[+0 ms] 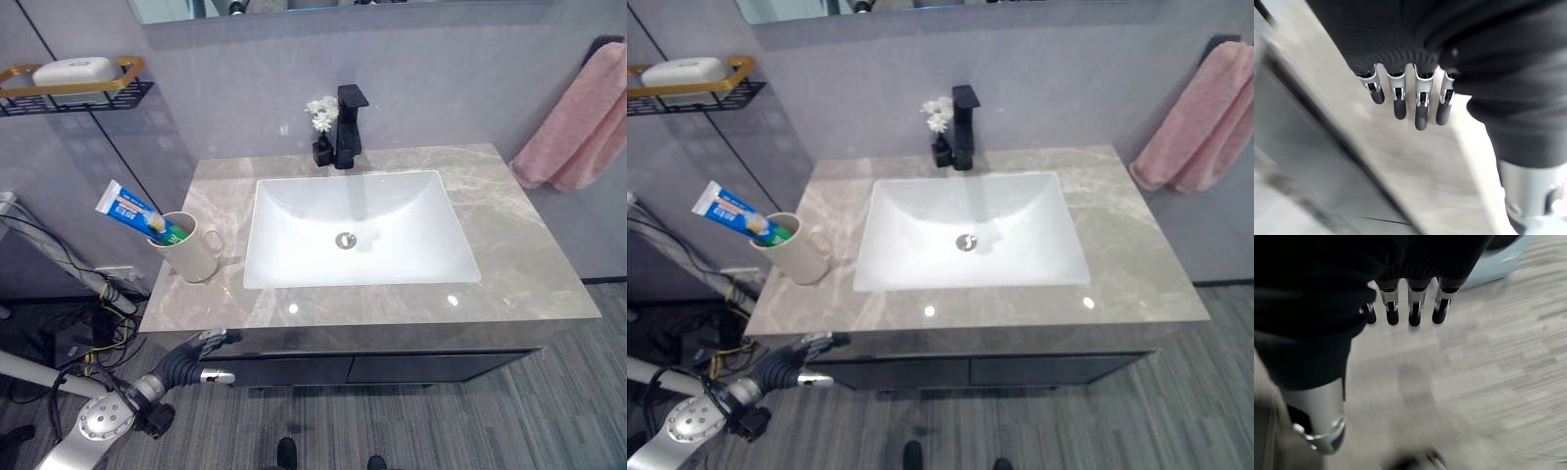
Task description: Put brush and paste in cup on sink, flatten towel.
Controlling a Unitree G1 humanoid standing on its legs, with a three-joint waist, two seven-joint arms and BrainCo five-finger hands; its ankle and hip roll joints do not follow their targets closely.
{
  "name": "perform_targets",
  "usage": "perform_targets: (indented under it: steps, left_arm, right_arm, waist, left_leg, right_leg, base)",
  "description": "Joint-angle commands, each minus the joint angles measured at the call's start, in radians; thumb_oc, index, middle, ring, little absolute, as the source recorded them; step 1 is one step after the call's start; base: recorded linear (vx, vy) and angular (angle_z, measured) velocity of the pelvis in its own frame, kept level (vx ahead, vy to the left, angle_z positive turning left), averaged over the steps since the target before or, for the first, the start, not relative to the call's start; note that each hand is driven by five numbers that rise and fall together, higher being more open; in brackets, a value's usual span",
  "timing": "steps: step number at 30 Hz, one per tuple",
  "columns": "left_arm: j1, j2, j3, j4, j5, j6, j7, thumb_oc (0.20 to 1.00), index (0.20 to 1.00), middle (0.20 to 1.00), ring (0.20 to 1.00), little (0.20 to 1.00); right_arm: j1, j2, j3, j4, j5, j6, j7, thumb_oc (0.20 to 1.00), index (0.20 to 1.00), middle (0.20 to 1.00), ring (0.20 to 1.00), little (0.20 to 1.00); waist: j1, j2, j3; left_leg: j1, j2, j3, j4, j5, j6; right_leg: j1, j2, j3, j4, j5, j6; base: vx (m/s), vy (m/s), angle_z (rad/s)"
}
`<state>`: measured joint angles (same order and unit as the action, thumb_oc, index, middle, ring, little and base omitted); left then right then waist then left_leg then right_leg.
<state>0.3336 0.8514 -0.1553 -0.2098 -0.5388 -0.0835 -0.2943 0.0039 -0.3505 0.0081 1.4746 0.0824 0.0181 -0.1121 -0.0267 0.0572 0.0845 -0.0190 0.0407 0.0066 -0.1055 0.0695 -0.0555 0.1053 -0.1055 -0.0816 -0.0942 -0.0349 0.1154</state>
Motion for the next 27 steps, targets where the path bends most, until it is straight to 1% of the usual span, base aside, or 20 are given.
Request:
perform_targets:
  steps: [1,4,5,6,7,8,9,13,15,16,17,19,21,22,23,24,26,27]
  left_arm:
    - [-0.01,-0.018,0.193,-0.117,-0.184,-0.086,0.012,1.0,1.0,1.0,1.0,1.0]
    - [0.005,-0.037,0.226,-0.123,-0.225,-0.097,0.027,1.0,1.0,1.0,1.0,1.0]
    - [0.014,-0.05,0.24,-0.108,-0.253,-0.098,0.026,0.771,0.771,0.771,0.771,0.771]
    - [0.033,-0.065,0.253,-0.092,-0.26,-0.099,0.034,0.2,0.2,0.2,0.2,0.2]
    - [0.033,-0.065,0.253,-0.092,-0.26,-0.099,0.034,0.2,0.2,0.2,0.2,0.2]
    - [0.054,-0.078,0.276,-0.086,-0.25,-0.108,0.051,0.2,0.2,0.2,0.2,0.2]
    - [0.066,-0.086,0.29,-0.087,-0.246,-0.113,0.059,0.2,0.2,0.2,0.2,0.2]
    - [0.103,-0.113,0.313,-0.085,-0.243,-0.121,0.055,0.2,0.2,0.2,0.2,0.2]
    - [0.103,-0.113,0.313,-0.086,-0.243,-0.121,0.055,0.2,0.2,0.2,0.2,0.2]
    - [0.107,-0.141,0.327,-0.063,-0.228,-0.129,0.077,0.2,0.2,0.2,0.2,0.2]
    - [0.107,-0.141,0.327,-0.063,-0.228,-0.129,0.077,0.2,0.2,0.2,0.2,0.2]
    - [0.097,-0.179,0.331,-0.043,-0.176,-0.139,0.12,0.2,0.2,0.2,0.2,0.2]
    - [0.097,-0.18,0.33,-0.043,-0.175,-0.139,0.121,0.2,0.2,0.2,0.2,0.2]
    - [0.089,-0.226,0.329,-0.042,-0.14,-0.148,0.146,0.2,0.2,0.2,0.2,0.2]
    - [0.089,-0.226,0.329,-0.042,-0.14,-0.148,0.146,0.2,0.2,0.2,0.2,0.2]
    - [0.075,-0.25,0.324,-0.037,-0.117,-0.149,0.167,0.2,0.2,0.2,0.2,0.2]
    - [0.065,-0.257,0.333,-0.031,-0.104,-0.152,0.182,0.2,0.2,0.2,0.2,0.2]
    - [0.046,-0.276,0.332,-0.023,-0.103,-0.153,0.202,0.2,0.2,0.2,0.2,0.2]
  right_arm:
    - [-0.038,0.023,0.015,-0.018,-0.043,-0.032,0.022,1.0,1.0,1.0,1.0,1.0]
    - [-0.033,0.037,0.046,-0.058,-0.043,-0.05,0.032,1.0,1.0,1.0,1.0,1.0]
    - [-0.028,0.034,0.07,-0.078,-0.057,-0.059,0.04,1.0,1.0,1.0,1.0,1.0]
    - [-0.034,0.017,0.038,-0.065,-0.029,-0.053,0.029,1.0,1.0,1.0,1.0,1.0]
    - [-0.034,0.017,0.038,-0.065,-0.029,-0.053,0.029,1.0,1.0,1.0,1.0,1.0]
    - [-0.048,0.004,0.002,-0.06,0.0,-0.055,0.005,1.0,1.0,1.0,1.0,1.0]
    - [-0.052,-0.002,-0.006,-0.062,0.007,-0.057,-0.009,1.0,1.0,1.0,1.0,1.0]
    - [-0.051,-0.009,-0.006,-0.067,0.021,-0.065,-0.015,1.0,1.0,1.0,1.0,1.0]
    - [-0.051,-0.01,-0.005,-0.067,0.021,-0.065,-0.015,1.0,1.0,1.0,1.0,1.0]
    - [-0.051,-0.004,-0.013,-0.067,0.038,-0.068,-0.024,1.0,1.0,1.0,1.0,1.0]
    - [-0.051,-0.004,-0.013,-0.067,0.038,-0.068,-0.024,1.0,1.0,1.0,1.0,1.0]
    - [-0.058,0.004,0.004,-0.079,0.036,-0.074,-0.029,1.0,1.0,1.0,1.0,1.0]
    - [-0.058,0.003,0.004,-0.079,0.036,-0.074,-0.029,1.0,1.0,1.0,1.0,1.0]
    - [-0.058,0.013,0.036,-0.095,0.017,-0.073,-0.029,1.0,1.0,1.0,1.0,1.0]
    - [-0.058,0.012,0.037,-0.096,0.017,-0.073,-0.03,1.0,1.0,1.0,1.0,1.0]
    - [-0.054,0.014,0.04,-0.101,0.019,-0.072,-0.032,1.0,1.0,1.0,1.0,1.0]
    - [-0.055,0.016,0.044,-0.107,0.022,-0.071,-0.033,1.0,1.0,1.0,1.0,1.0]
    - [-0.051,0.02,0.057,-0.118,0.01,-0.071,-0.036,1.0,1.0,1.0,1.0,1.0]
  waist:
    - [0.012,-0.024,-0.021]
    - [0.015,-0.02,-0.022]
    - [0.021,-0.02,-0.023]
    - [0.024,-0.018,-0.024]
    - [0.024,-0.018,-0.024]
    - [0.033,-0.016,-0.024]
    - [0.038,-0.015,-0.023]
    - [0.056,-0.02,-0.021]
    - [0.055,-0.02,-0.021]
    - [0.061,-0.023,-0.02]
    - [0.061,-0.023,-0.02]
    - [0.066,-0.026,-0.015]
    - [0.065,-0.026,-0.015]
    - [0.07,-0.03,-0.005]
    - [0.07,-0.029,-0.005]
    - [0.071,-0.03,0.002]
    - [0.07,-0.03,0.006]
    - [0.068,-0.03,0.014]
  left_leg:
    - [0.006,0.094,0.002,0.018,-0.028,-0.051]
    - [0.003,0.094,-0.004,0.018,-0.024,-0.053]
    - [0.002,0.094,-0.008,0.018,-0.022,-0.054]
    - [0.003,0.094,-0.013,0.018,-0.02,-0.055]
    - [0.003,0.094,-0.013,0.018,-0.02,-0.055]
    - [0.002,0.093,-0.017,0.018,-0.019,-0.055]
    - [0.002,0.093,-0.019,0.018,-0.018,-0.056]
    - [-0.002,0.095,-0.031,0.018,-0.015,-0.056]
    - [-0.002,0.094,-0.032,0.018,-0.015,-0.056]
    - [-0.004,0.096,-0.033,0.018,-0.014,-0.058]
    - [-0.004,0.096,-0.033,0.018,-0.014,-0.058]
    - [-0.009,0.098,-0.037,0.018,-0.01,-0.061]
    - [-0.01,0.098,-0.038,0.018,-0.01,-0.061]
    - [-0.015,0.101,-0.043,0.018,-0.008,-0.063]
    - [-0.015,0.101,-0.043,0.018,-0.008,-0.063]
    - [-0.02,0.102,-0.046,0.018,-0.005,-0.064]
    - [-0.024,0.102,-0.048,0.018,-0.004,-0.065]
    - [-0.032,0.103,-0.049,0.018,-0.001,-0.066]
  right_leg:
    - [-0.056,-0.091,-0.024,0.007,0.099,0.046]
    - [-0.049,-0.094,-0.035,0.007,0.098,0.046]
    - [-0.047,-0.094,-0.04,0.007,0.098,0.046]
    - [-0.04,-0.096,-0.05,0.007,0.094,0.045]
    - [-0.04,-0.096,-0.05,0.007,0.094,0.045]
    - [-0.036,-0.096,-0.057,0.007,0.093,0.045]
    - [-0.035,-0.096,-0.062,0.007,0.092,0.045]
    - [-0.027,-0.094,-0.079,0.007,0.086,0.043]
    - [-0.027,-0.094,-0.079,0.007,0.086,0.043]
    - [-0.025,-0.093,-0.085,0.007,0.084,0.041]
    - [-0.025,-0.093,-0.085,0.007,0.084,0.041]
    - [-0.027,-0.09,-0.09,0.007,0.082,0.039]
    - [-0.027,-0.09,-0.09,0.007,0.082,0.038]
    - [-0.027,-0.087,-0.095,0.007,0.081,0.035]
    - [-0.027,-0.087,-0.096,0.007,0.08,0.035]
    - [-0.029,-0.085,-0.098,0.007,0.08,0.034]
    - [-0.032,-0.084,-0.099,0.007,0.08,0.033]
    - [-0.039,-0.082,-0.098,0.007,0.081,0.033]
  base:
    - [0.0,0.0,0.0]
    - [0.0,-0.013,0.13]
    - [0.01,-0.024,0.22]
    - [0.01,-0.024,0.14]
    - [0.01,-0.02,0.12]
    - [0.01,-0.015,0.09]
    - [0.01,-0.022,0.1]
    - [0.0,-0.026,0.06]
    - [0.0,-0.015,0.13]
    - [0.0,-0.016,0.11]
    - [-0.01,-0.031,0.11]
    - [-0.01,-0.021,0.06]
    - [-0.01,-0.016,0.08]
    - [-0.01,-0.027,0.11]
    - [-0.01,-0.039,0.08]
    - [0.0,0.0,0.0]
    - [-0.01,-0.012,0.03]
    - [-0.01,-0.016,0.07]
